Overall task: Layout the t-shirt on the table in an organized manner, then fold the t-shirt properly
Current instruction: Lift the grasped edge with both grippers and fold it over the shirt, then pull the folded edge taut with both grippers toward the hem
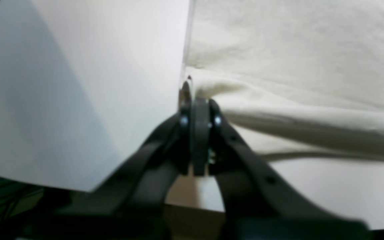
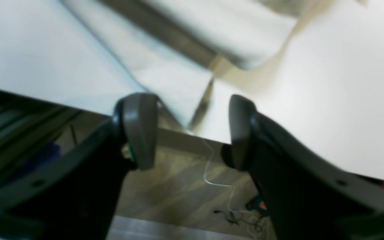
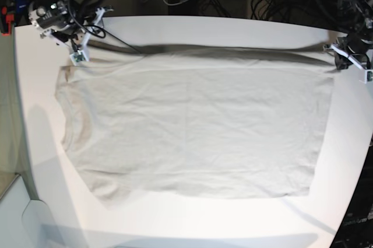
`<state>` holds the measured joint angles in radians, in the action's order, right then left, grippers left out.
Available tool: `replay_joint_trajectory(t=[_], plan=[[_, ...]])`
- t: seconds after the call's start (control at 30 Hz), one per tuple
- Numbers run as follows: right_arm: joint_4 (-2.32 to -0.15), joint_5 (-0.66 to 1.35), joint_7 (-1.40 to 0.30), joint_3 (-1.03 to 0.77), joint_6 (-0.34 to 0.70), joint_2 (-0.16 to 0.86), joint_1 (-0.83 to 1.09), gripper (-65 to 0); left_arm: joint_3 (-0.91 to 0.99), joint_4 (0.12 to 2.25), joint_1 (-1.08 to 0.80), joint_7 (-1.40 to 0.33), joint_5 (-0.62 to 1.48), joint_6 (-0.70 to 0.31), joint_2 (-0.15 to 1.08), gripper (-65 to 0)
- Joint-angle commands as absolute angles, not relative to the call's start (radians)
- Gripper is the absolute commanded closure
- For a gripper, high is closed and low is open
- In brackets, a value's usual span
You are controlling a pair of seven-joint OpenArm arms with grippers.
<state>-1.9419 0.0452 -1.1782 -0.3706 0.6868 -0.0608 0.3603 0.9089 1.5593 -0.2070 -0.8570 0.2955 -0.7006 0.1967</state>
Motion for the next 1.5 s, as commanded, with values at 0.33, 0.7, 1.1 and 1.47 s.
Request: replay_joint_trajectory(t=[0.33, 0.7, 1.1, 1.47], plan=[[-1.931, 0.051, -1.168, -0.298, 0.698, -0.062, 0.367, -3.2, 0.915, 1.577, -0.203, -0.837, 0.309, -0.698, 0.214, -0.1], [-2.028, 0.047, -1.168, -0.308, 0.698, -0.054, 0.404, -1.0, 0.915, 1.590, -0.228, -0.837, 0.312, -0.698, 0.214, -0.1], [-2.032, 0.050, -1.144, -0.309, 0.698, -0.036, 0.403, -1.0, 0.915, 1.590, -0.237, -0.835, 0.314, -0.698, 0.216, -0.1], [-2.031, 0.035, -0.995, -0.306, 0.698, 0.022, 0.366, -1.0, 0.911, 1.590, -0.232, -0.835, 0.312, -0.698, 0.216, -0.1]])
